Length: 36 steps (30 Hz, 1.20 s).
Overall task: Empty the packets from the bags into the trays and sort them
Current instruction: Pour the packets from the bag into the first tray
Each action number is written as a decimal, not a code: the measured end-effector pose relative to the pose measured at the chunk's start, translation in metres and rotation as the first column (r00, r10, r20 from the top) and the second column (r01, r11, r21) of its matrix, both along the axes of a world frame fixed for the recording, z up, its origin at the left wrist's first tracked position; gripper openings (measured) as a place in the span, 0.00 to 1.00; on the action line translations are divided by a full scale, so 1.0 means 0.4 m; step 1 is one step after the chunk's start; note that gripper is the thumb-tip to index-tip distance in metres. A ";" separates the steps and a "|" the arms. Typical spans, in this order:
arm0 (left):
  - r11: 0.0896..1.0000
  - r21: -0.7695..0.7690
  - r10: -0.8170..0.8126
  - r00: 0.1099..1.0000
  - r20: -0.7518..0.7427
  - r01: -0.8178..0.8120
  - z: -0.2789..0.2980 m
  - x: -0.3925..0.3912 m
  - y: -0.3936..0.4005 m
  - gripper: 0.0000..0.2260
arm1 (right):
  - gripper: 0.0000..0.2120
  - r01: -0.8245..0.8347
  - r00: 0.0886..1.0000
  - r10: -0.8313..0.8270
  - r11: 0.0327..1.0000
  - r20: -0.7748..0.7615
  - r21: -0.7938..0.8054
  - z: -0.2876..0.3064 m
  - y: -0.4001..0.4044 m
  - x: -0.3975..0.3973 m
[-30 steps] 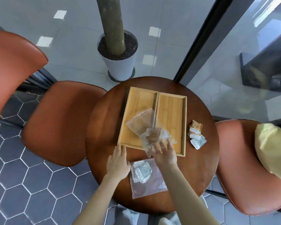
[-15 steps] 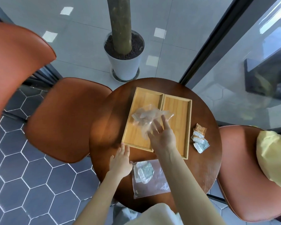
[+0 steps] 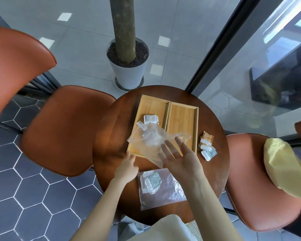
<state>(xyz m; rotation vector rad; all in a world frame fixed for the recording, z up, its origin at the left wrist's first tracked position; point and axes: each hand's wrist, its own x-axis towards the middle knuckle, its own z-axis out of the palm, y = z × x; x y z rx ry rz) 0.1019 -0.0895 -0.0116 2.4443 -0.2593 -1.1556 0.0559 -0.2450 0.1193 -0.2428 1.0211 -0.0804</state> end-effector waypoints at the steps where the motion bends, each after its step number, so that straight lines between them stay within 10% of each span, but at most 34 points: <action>1: 0.976 -0.119 0.184 0.983 -0.023 -0.185 0.011 0.007 0.000 0.20 | 0.08 -0.003 1.000 0.003 1.000 0.009 0.005 0.002 -0.002 -0.024; 4: 0.511 -0.293 0.649 0.586 -0.486 -0.808 0.043 0.027 0.016 0.17 | 0.11 -0.047 0.999 0.046 0.999 0.021 0.022 -0.013 -0.010 -0.094; 6: 0.165 -0.149 0.481 0.211 -0.851 -0.975 0.046 0.033 0.045 0.27 | 0.15 -0.099 0.995 0.099 0.995 0.023 0.018 -0.034 -0.018 -0.138; 8: 0.081 -0.077 0.284 0.097 -0.954 -0.994 0.052 0.032 0.082 0.35 | 0.18 -0.182 0.983 0.182 0.983 -0.009 -0.015 -0.065 -0.027 -0.178; 10: 0.142 -0.086 0.237 0.118 -0.964 -0.986 0.061 0.025 0.104 0.37 | 0.16 -0.284 0.958 0.280 0.956 -0.053 -0.079 -0.090 -0.033 -0.209; 17: 0.551 -0.429 0.363 0.668 -0.650 -0.716 0.098 -0.024 0.139 0.17 | 0.12 -0.614 0.789 0.549 0.695 -0.276 -0.373 -0.136 -0.040 -0.245; 22: 0.632 -0.388 0.445 0.725 -0.526 -0.670 0.101 -0.063 0.174 0.10 | 0.14 -0.614 0.787 0.504 0.580 -0.357 -0.535 -0.156 -0.012 -0.235; 29: 0.614 -0.366 0.561 0.713 -0.420 -0.699 0.095 -0.060 0.204 0.09 | 0.11 -0.501 0.864 0.468 0.764 -0.186 -0.406 -0.210 0.042 -0.237; 36: 0.623 -0.319 0.683 0.695 -0.226 -0.715 0.046 0.014 0.248 0.10 | 0.16 -0.798 0.601 0.730 0.523 -0.325 -0.300 -0.283 0.104 -0.268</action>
